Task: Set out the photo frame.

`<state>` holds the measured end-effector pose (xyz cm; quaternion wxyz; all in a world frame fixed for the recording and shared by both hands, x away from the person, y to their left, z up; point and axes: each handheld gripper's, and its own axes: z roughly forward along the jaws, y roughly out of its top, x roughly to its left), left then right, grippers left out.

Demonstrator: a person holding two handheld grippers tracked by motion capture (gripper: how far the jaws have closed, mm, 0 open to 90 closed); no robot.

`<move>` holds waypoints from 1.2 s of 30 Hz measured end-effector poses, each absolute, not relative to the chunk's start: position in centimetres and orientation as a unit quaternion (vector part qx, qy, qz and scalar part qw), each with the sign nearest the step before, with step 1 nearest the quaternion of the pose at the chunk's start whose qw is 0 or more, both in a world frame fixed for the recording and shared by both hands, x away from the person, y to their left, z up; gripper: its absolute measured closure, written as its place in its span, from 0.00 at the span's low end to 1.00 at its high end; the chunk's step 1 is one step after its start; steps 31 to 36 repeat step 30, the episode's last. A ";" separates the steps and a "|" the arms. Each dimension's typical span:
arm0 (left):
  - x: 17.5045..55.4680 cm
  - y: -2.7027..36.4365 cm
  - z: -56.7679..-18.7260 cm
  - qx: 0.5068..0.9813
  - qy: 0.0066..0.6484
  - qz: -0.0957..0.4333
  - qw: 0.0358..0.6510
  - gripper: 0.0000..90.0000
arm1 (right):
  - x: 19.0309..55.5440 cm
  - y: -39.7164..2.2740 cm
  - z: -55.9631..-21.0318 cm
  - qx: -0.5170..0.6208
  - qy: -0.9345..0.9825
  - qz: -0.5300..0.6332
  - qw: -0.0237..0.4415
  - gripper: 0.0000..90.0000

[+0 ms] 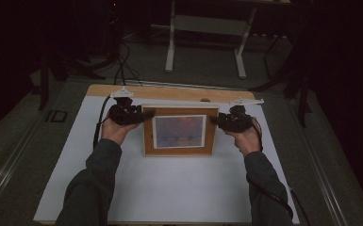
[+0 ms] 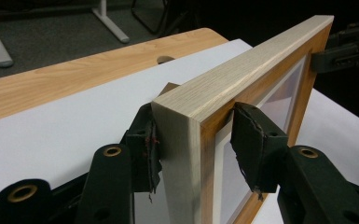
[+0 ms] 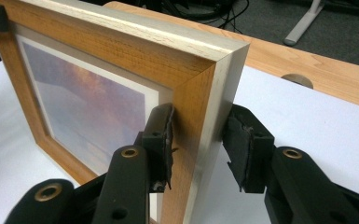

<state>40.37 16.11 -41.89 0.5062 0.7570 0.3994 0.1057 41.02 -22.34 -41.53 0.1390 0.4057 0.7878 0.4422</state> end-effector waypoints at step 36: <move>37.6 19.1 -41.0 0.699 0.455 0.166 0.525 0.44 | 39.4 -24.4 -41.2 0.407 0.771 0.471 0.132 0.45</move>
